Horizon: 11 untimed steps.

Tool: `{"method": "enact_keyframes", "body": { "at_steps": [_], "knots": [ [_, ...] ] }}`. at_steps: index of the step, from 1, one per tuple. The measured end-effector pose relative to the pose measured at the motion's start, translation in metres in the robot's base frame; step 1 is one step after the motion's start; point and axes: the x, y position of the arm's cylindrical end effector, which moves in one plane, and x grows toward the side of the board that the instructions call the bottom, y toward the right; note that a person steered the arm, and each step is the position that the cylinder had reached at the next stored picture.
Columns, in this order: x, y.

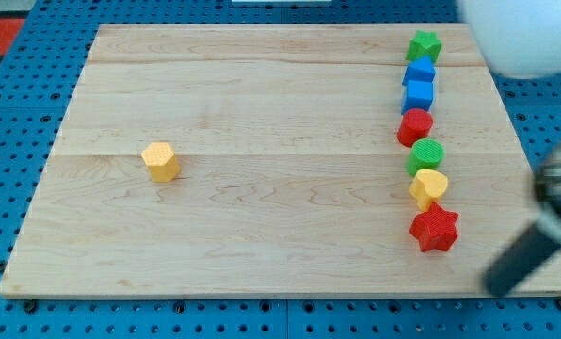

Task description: Move the yellow hexagon to the top of the green star

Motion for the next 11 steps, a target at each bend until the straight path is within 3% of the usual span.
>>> {"method": "enact_keyframes", "body": {
  "at_steps": [1,3,4,6,7,9,10,11],
  "knots": [
    [0.000,-0.124],
    [-0.018,-0.295],
    [-0.073,-0.350],
    [-0.195,-0.317],
    [-0.205,-0.266],
    [-0.208,-0.265],
    [-0.203,-0.231],
    [-0.192,-0.259]
  ]
}}
